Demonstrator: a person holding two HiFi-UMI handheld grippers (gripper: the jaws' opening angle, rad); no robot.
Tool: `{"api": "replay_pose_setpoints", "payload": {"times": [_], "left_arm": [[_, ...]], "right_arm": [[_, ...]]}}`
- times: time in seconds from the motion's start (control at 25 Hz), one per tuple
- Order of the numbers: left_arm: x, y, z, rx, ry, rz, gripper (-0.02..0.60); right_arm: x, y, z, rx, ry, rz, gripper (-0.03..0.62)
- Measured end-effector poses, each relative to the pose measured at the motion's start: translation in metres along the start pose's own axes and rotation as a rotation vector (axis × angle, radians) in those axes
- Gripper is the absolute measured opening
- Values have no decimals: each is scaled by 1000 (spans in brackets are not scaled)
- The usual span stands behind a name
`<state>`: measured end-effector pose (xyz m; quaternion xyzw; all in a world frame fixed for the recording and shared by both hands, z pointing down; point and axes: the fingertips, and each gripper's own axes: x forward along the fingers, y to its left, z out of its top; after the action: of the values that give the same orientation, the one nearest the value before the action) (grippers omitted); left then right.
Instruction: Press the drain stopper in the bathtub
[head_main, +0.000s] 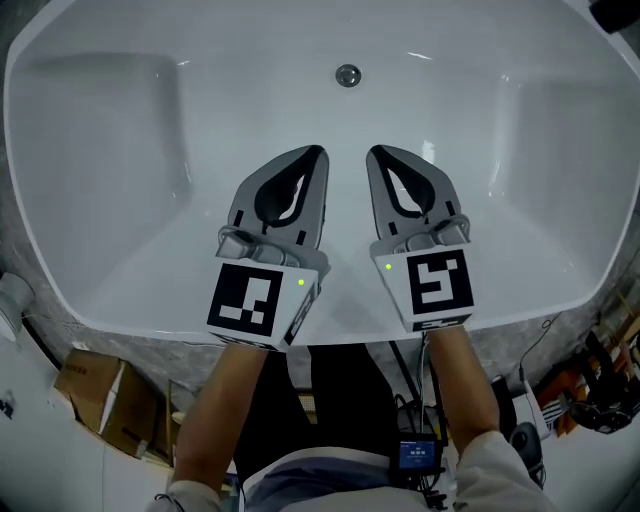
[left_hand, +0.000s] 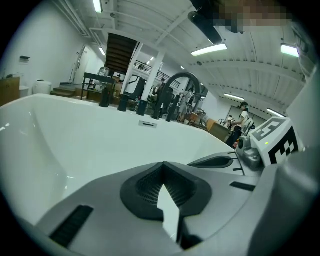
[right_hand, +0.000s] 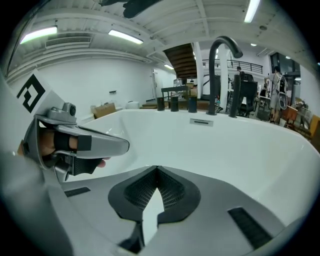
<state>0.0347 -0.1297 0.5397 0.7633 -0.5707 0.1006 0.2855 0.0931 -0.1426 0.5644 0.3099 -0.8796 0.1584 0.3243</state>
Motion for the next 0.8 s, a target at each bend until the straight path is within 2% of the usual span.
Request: {"api": "replay_pose_setpoints", "payload": {"times": [0.32,0.6,0.8], "left_arm": [[49,37,-54,-14,37,-12,6],[73,53,-80,21,60,-38,5],[105,75,-113,11,93,-22,5]], "right_arm": [[94,-21,-59,-24,67,4,15],[144,-34,-88,-29,114,3,15],[186,-43,-112,-50,124,11,15]]}}
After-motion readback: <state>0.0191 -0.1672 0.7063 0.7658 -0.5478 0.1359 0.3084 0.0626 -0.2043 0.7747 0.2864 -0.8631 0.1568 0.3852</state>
